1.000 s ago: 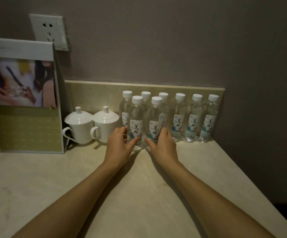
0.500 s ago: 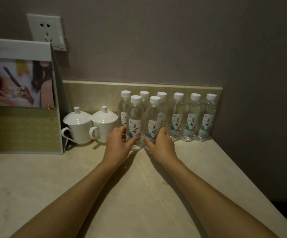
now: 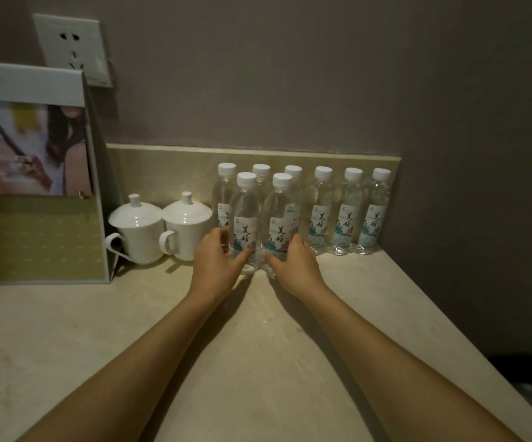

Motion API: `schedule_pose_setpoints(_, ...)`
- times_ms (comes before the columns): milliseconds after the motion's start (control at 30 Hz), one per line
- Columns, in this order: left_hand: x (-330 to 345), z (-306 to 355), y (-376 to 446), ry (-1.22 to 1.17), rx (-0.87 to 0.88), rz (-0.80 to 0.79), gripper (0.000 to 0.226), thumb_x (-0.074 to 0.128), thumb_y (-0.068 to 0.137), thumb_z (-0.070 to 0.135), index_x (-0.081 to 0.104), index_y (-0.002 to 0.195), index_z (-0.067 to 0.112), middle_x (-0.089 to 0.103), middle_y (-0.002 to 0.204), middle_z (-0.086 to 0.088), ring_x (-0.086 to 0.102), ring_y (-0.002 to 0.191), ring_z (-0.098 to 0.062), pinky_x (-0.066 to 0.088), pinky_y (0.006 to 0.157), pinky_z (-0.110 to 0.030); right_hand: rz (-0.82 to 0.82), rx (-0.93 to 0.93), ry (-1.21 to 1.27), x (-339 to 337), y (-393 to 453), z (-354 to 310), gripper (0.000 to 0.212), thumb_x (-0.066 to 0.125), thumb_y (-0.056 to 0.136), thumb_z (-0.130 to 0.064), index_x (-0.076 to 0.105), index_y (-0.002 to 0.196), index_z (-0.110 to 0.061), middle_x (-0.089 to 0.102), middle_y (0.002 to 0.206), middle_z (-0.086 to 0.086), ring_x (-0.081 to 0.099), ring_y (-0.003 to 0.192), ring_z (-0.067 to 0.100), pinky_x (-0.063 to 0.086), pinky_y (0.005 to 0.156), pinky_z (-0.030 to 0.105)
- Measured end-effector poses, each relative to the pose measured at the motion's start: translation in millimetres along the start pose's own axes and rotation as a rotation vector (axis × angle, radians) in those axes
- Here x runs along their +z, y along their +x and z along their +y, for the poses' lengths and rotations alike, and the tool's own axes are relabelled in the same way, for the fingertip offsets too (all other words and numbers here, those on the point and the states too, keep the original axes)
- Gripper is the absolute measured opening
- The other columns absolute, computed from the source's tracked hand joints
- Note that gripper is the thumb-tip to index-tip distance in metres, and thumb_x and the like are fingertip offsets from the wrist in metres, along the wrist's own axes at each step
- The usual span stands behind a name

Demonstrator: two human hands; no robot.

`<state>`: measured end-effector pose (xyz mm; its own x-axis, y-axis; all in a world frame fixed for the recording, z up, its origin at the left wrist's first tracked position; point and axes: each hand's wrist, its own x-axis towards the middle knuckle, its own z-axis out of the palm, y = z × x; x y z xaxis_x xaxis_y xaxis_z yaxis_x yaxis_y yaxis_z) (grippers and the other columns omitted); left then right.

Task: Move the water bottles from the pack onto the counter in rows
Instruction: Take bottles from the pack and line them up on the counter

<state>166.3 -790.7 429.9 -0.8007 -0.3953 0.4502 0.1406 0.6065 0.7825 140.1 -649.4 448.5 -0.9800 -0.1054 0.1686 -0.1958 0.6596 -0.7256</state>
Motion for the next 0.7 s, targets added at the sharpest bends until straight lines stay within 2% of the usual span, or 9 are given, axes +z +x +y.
schedule_pose_setpoints(200,-0.1,2.0,-4.1,-0.031,-0.021,-0.013,0.056,0.075,0.082,0.034,0.051,0.13,0.017,0.059,0.123,-0.003,0.059,0.111,-0.017,0.054,0.09,-0.032,0.012,-0.011,0.027,-7.5,-5.2,1.4,0.057,0.065,0.088,-0.032,0.04,0.135,-0.013,0.047,0.138,0.008,0.049,0.126,0.027,0.045,0.103,0.043)
schedule_pose_setpoints(300,-5.3,19.8,-12.6,-0.09,-0.033,0.146,0.054,0.071,0.086,0.03,0.047,0.132,0.015,0.051,0.127,-0.005,0.054,0.114,-0.017,0.051,0.093,-0.03,0.059,-0.019,0.039,-18.7,-10.1,2.3,0.052,0.063,0.09,-0.032,0.042,0.133,-0.014,0.05,0.136,0.006,0.052,0.123,0.026,0.046,0.101,0.044)
schedule_pose_setpoints(400,-8.5,52.6,-20.3,-0.134,0.059,0.246,0.046,0.066,0.091,0.026,0.046,0.131,0.015,0.048,0.125,-0.003,0.052,0.11,-0.015,0.05,0.092,-0.029,0.149,-0.033,0.074,-37.4,-15.7,0.0,0.046,0.058,0.092,-0.034,0.045,0.131,-0.013,0.056,0.129,0.005,0.056,0.116,0.024,0.048,0.098,0.044)
schedule_pose_setpoints(567,10.7,113.6,-43.9,-0.209,0.162,0.184,0.03,0.06,0.094,0.023,0.053,0.122,0.016,0.052,0.113,0.001,0.053,0.102,-0.011,0.048,0.087,-0.024,0.35,-0.111,0.142,-84.8,-34.8,8.0,0.027,0.055,0.091,-0.027,0.057,0.115,-0.015,0.065,0.1,0.0,0.061,0.093,0.021,0.049,0.083,0.037)
schedule_pose_setpoints(700,47.2,147.6,-69.1,-0.242,0.158,0.115,0.022,0.058,0.095,0.025,0.057,0.116,0.018,0.058,0.11,0.001,0.058,0.098,-0.012,0.053,0.085,-0.028,0.44,-0.136,0.172,-130.6,-56.7,41.1,0.021,0.056,0.09,-0.024,0.06,0.108,-0.015,0.065,0.091,-0.001,0.062,0.086,0.021,0.052,0.078,0.037)
